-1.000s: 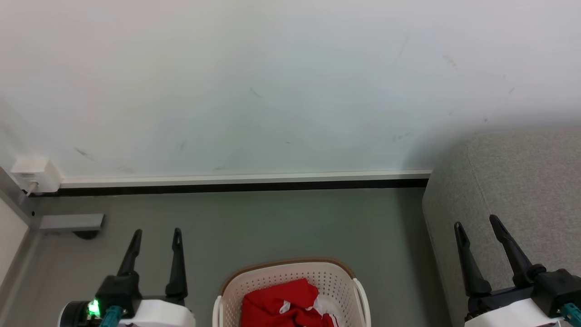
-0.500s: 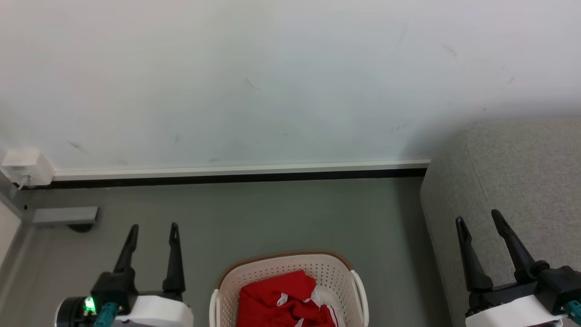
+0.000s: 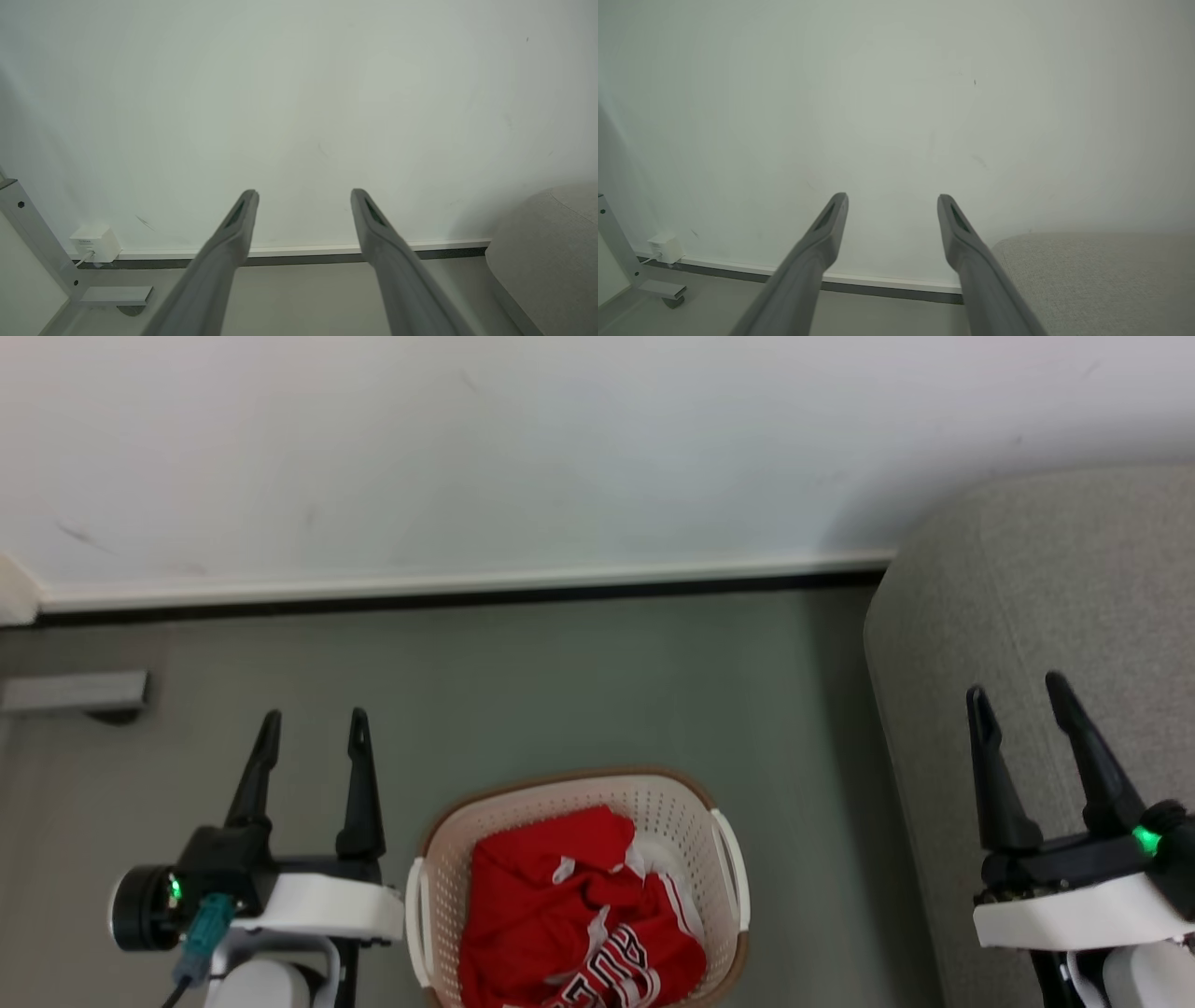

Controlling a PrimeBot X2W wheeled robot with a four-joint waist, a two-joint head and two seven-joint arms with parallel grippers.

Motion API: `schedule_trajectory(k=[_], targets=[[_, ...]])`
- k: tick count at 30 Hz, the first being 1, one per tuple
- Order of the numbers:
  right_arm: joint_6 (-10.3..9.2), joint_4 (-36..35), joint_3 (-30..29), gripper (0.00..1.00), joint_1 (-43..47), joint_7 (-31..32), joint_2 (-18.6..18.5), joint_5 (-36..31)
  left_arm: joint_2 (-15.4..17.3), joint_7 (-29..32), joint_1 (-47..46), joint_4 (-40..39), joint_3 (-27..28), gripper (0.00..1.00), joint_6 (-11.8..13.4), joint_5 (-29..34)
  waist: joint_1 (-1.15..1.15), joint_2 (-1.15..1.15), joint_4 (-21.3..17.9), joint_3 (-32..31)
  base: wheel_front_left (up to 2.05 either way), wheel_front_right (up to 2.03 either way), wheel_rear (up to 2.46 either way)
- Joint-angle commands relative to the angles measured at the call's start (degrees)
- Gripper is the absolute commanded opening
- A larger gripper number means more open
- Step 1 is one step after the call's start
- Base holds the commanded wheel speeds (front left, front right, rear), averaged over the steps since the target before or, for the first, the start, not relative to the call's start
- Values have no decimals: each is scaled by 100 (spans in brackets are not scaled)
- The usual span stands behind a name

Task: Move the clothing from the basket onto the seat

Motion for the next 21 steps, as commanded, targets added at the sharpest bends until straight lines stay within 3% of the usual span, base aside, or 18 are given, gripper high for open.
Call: schedule_trajectory(k=[1, 11, 21], targets=[[17, -105, -14, 100, -139, -19, -20, 63, 15, -3, -121, -23, 8, 100, 12, -22, -1, 0, -78, 436, 0, 0, 0], [17, -518, -124, 100, -709, -19, 0, 217, 31, -4, -925, 336, -46, 100, -146, -10, -1, 0, -271, 1541, 0, 0, 0], [17, -823, -283, 100, -1126, -19, 45, 300, 94, 13, -1994, 2357, -43, 100, -586, -348, -1, 0, -548, 2345, 0, 0, 0]])
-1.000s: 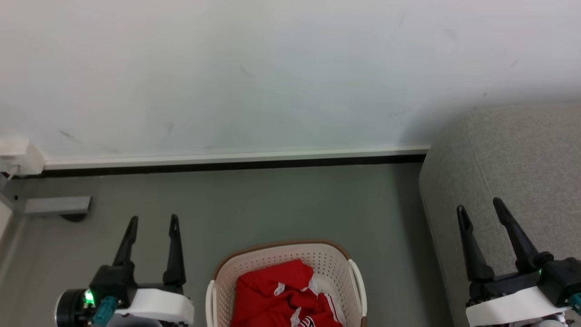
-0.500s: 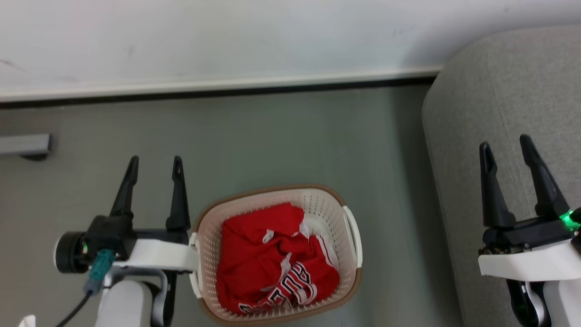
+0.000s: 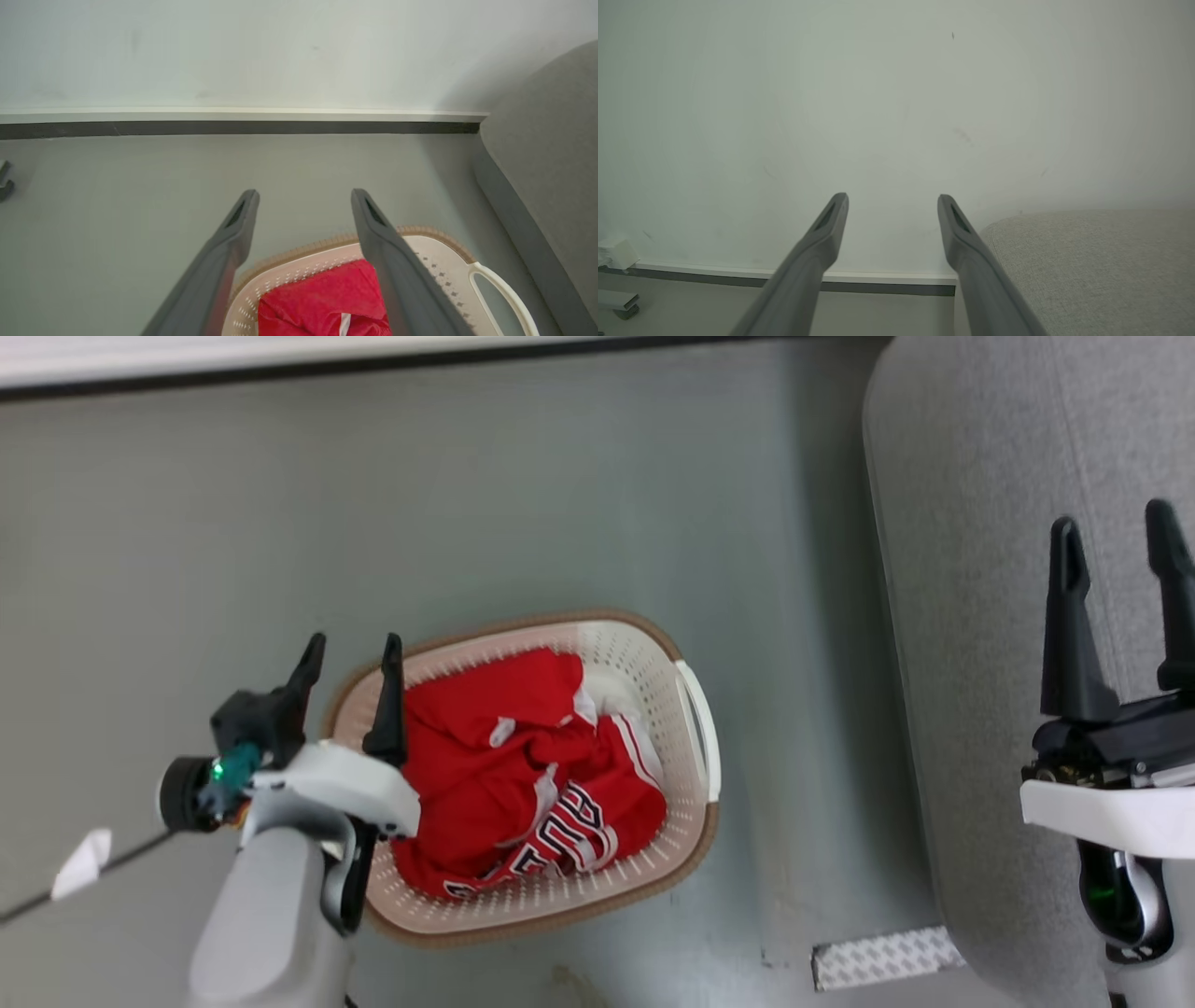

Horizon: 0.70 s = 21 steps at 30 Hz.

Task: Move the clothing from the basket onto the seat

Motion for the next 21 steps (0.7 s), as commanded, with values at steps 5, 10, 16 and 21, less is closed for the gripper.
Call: schedule_trajectory(k=[5, 10, 16, 21], targets=[[17, -162, -47, 100, -312, -19, 72, 87, 126, 243, -783, 1220, -150, 100, -215, -58, -2, 0, -297, 623, 0, 0, 0], [17, -282, -49, 100, -530, -19, 156, 126, 152, 514, -1374, 2140, -342, 100, -364, -55, -2, 0, -479, 1015, 0, 0, 0], [17, -408, -3, 100, -773, -19, 268, 146, 209, 869, -2012, 3003, -597, 100, -453, 45, -2, 0, -708, 1438, 0, 0, 0], [17, -498, 52, 100, -975, -19, 344, 183, 329, 1064, -2437, 3524, -708, 100, -451, 104, -2, 0, -915, 1767, 0, 0, 0]])
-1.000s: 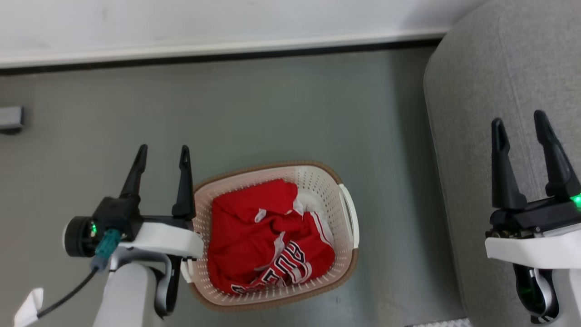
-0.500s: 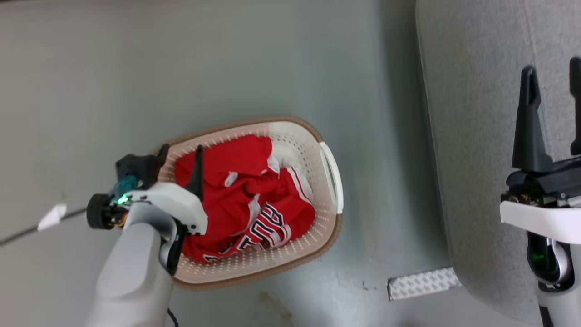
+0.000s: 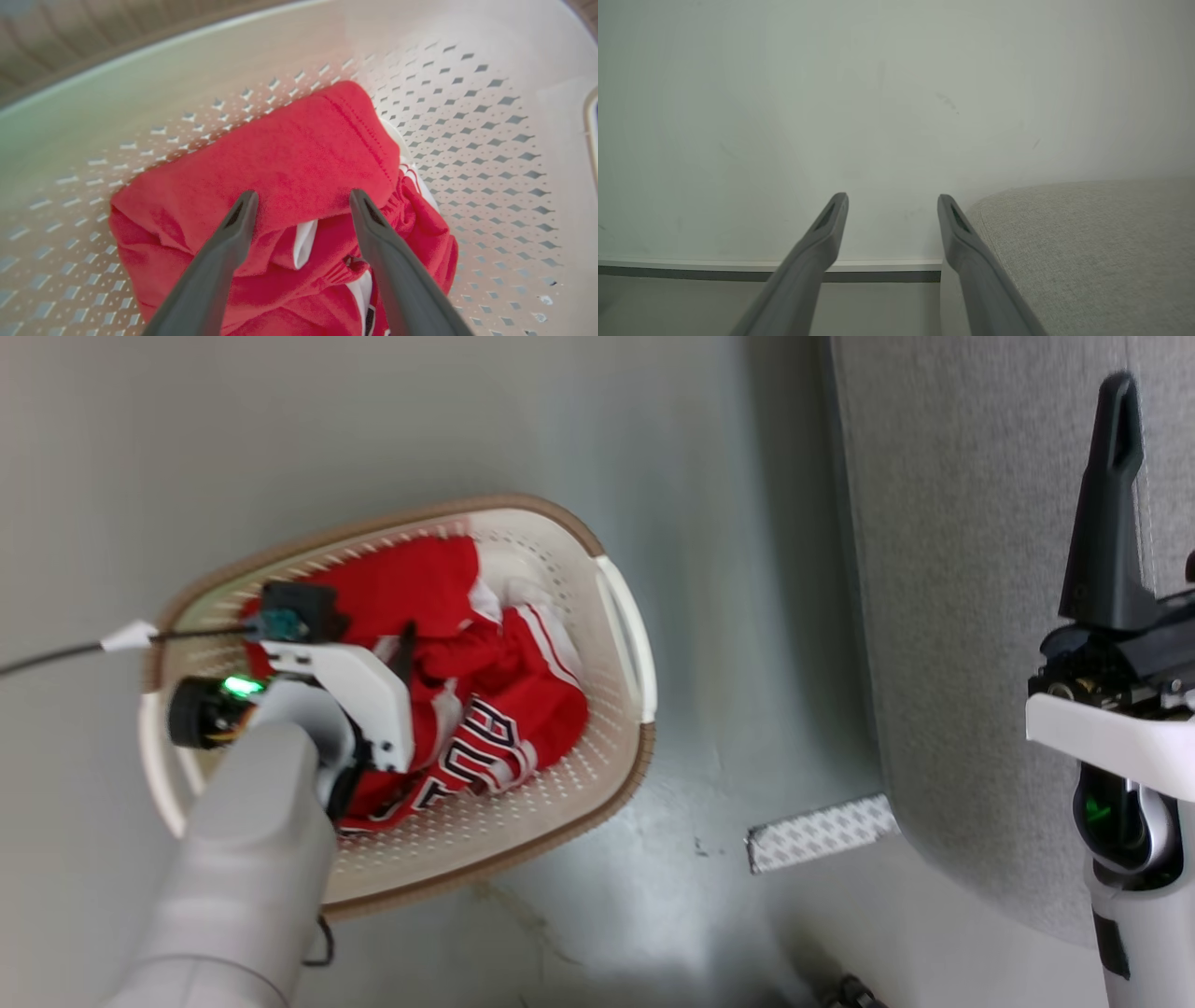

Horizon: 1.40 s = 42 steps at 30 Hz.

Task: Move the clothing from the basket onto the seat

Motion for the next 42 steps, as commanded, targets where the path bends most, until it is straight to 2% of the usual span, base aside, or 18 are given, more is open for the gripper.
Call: schedule_trajectory(k=[1, 9, 17, 20, 21, 22, 23, 29, 32, 42], targets=[[17, -50, 8, 100, -86, -19, 13, 28, 84, 32, -102, 47, -3, 100, 15, 42, -1, 0, -172, 196, 0, 0, 0], [17, -127, 177, 100, -341, -19, 145, 108, 385, 541, -586, 559, -147, 100, 159, 163, -1, 0, -574, 706, 0, 0, 0], [17, -106, 230, 100, -442, -19, 229, 129, 584, 1709, -474, 807, -294, 100, 510, 267, -1, 0, -887, 891, 0, 0, 0], [17, -75, 258, 100, -459, -19, 241, 123, 612, 2038, -418, 852, -349, 100, 555, 241, -1, 0, -941, 888, 0, 0, 0], [17, -61, 267, 100, -466, -19, 246, 113, 613, 2128, -398, 866, -387, 94, 551, 266, -1, 0, -951, 879, 0, 0, 0], [17, -49, 273, 100, -475, -19, 250, 97, 615, 2139, -380, 871, -408, 45, 545, 275, -1, 0, -958, 870, 0, 0, 0], [17, -39, 283, 100, -483, -19, 253, 77, 613, 2160, -384, 871, -417, 2, 540, 265, -1, 0, -962, 860, 0, 0, 0], [17, -63, 164, 100, -429, -19, 253, -13, 572, 1610, -498, 753, -462, 0, 578, 200, -1, 0, -868, 684, 0, 0, 0], [17, -82, 97, 100, -379, -19, 200, -84, 483, 1306, -440, 738, -503, 0, 468, 152, -1, 0, -737, 423, 0, 0, 0], [17, 33, -6, 100, 23, -19, -11, -214, 17, 265, 118, 749, -540, 0, 169, -96, -1, 0, -299, -985, 0, 0, 0]])
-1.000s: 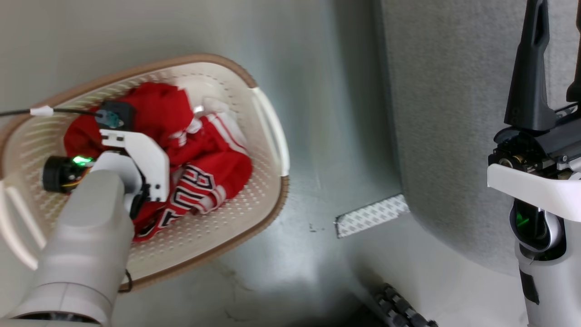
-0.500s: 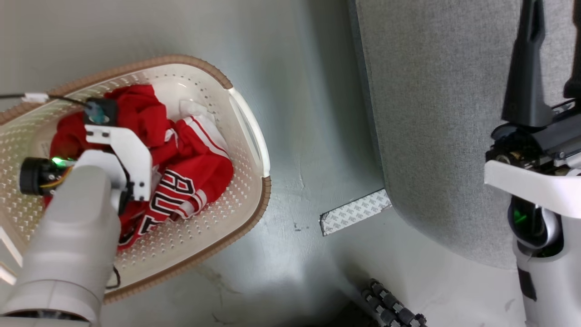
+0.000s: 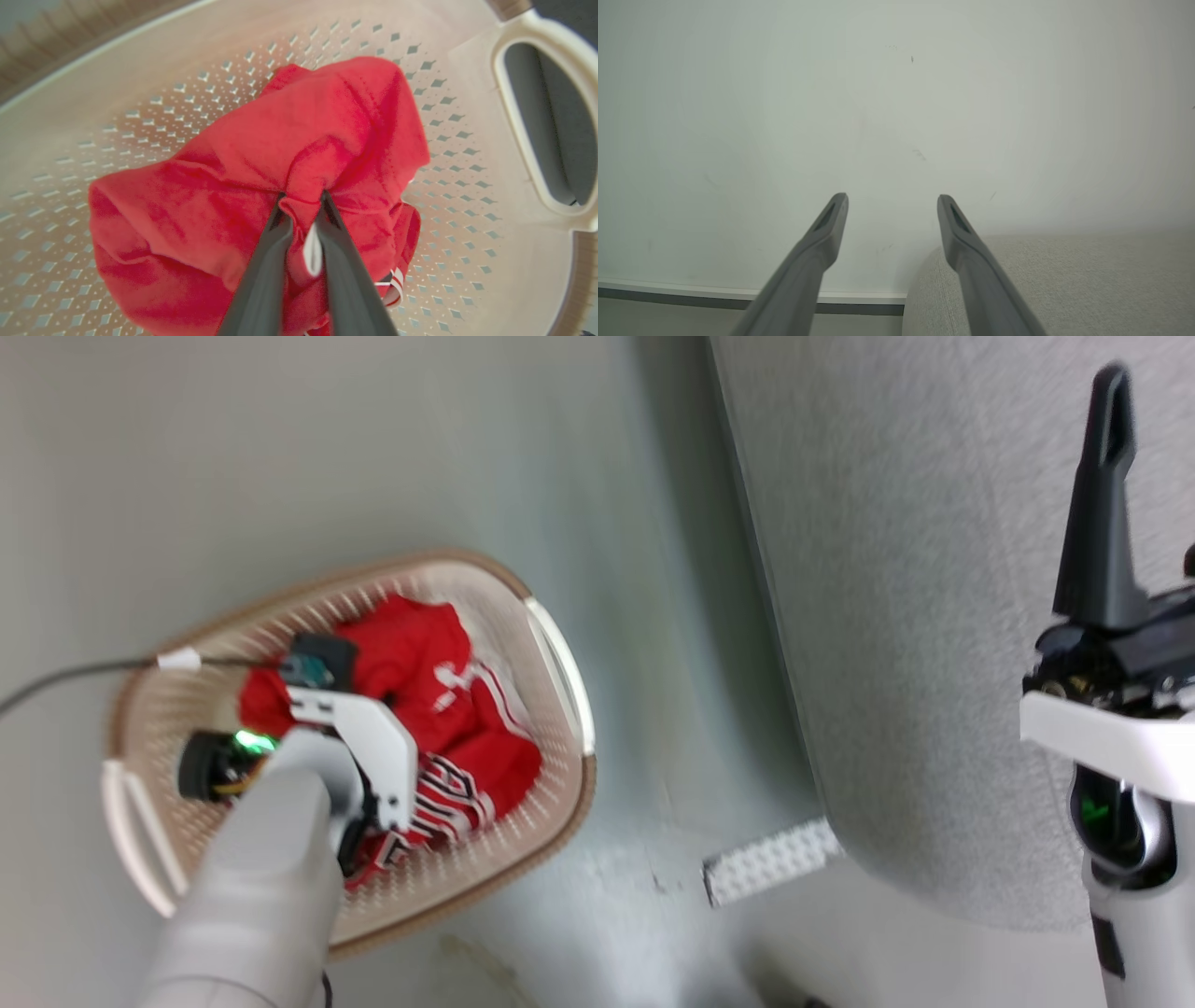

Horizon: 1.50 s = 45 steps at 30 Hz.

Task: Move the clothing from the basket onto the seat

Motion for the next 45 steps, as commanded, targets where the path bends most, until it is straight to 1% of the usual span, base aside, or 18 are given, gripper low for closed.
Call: schedule_trajectory(k=[1, 9, 15, 19, 21, 23, 29, 34, 40, 41, 45], targets=[[16, 48, -9, 100, 141, -19, -63, -38, -32, -121, 161, 16, -16, 0, -43, -61, -1, 0, 255, -651, 0, 0, 0], [17, 244, 81, 100, 644, -18, -220, -64, -263, -839, 686, -15, -84, 0, -231, -327, -1, 0, 566, -1867, 0, 0, 0], [17, 423, 39, 100, 1147, -18, -403, -73, -334, -1148, 1045, -244, -250, 0, -284, -653, -1, 0, 919, -2716, 0, 0, 0], [17, 518, -36, 100, 1445, -18, -516, -22, -343, -1165, 1449, -1006, -875, 0, -291, -1411, -1, 0, 1137, -3153, 0, 0, 0], [17, 554, -48, 100, 1577, -19, -521, -21, -335, -1165, 1571, -1335, -1130, 0, -286, -1653, -1, 0, 1247, -3353, 0, 0, 0], [17, 582, -39, 100, 1695, -18, -536, -19, -335, -1201, 1672, -1612, -1264, 0, -287, -1830, -1, 0, 1335, -3527, 0, 0, 0], [17, 697, 49, 100, 2045, -18, -550, -6, -339, -1220, 1809, -2451, -1372, 0, -288, -2166, -1, 0, 1519, -3979, 0, 0, 0], [16, 824, 200, 100, 2299, -19, -533, 33, -191, -1118, 1869, -3299, -1343, 0, -283, -2288, -1, 0, 1582, -4289, 0, 0, 0], [16, 939, 412, 100, 2494, -19, -538, 71, 15, -744, 1849, -4397, -1300, 0, -174, -2361, -1, 0, 1611, -4483, 0, 0, 0], [16, 939, 412, 100, 2494, -19, -538, 71, 15, -744, 1849, -4397, -1300, 0, -174, -2361, -1, 0, 1611, -4483, 0, 0, 0], [16, 1002, 553, 100, 2506, -19, -553, 112, 137, -460, 1877, -5028, -1301, 0, -53, -2330, -1, 0, 1604, -4517, 0, 0, 0]])
